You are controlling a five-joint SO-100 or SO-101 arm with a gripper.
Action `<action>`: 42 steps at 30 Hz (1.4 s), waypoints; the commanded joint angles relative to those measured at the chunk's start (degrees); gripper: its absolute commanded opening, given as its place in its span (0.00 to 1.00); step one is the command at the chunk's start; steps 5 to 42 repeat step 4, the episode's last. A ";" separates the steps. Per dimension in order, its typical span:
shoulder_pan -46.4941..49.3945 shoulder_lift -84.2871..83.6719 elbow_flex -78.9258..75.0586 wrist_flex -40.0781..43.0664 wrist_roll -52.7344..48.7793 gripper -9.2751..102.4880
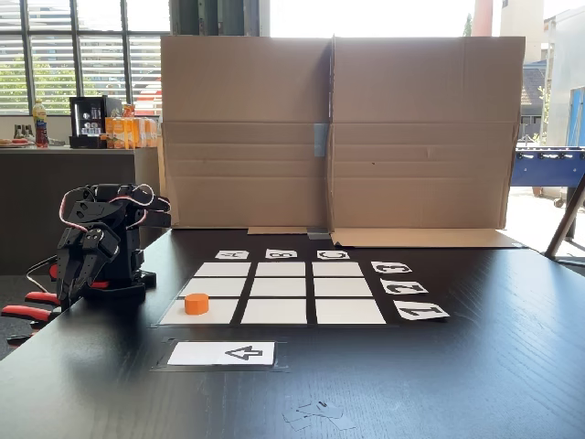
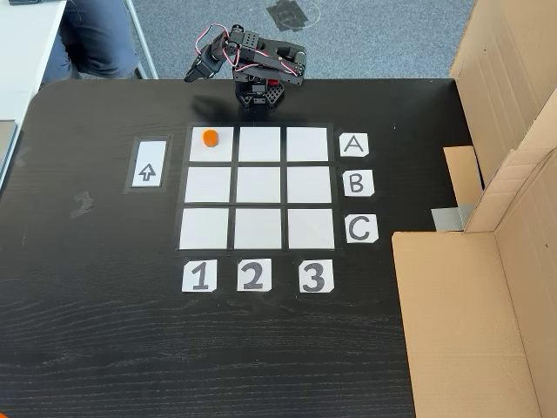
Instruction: Pick up the round, orange token and place it in the grid on square A1.
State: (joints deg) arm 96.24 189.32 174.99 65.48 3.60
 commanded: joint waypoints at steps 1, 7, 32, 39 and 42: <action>0.35 0.00 0.18 -0.09 -0.09 0.13; 0.35 0.00 0.18 -0.09 -0.09 0.13; 0.35 0.00 0.18 -0.09 -0.09 0.13; 0.35 0.00 0.18 -0.09 -0.09 0.13; 0.35 0.00 0.18 -0.09 -0.09 0.13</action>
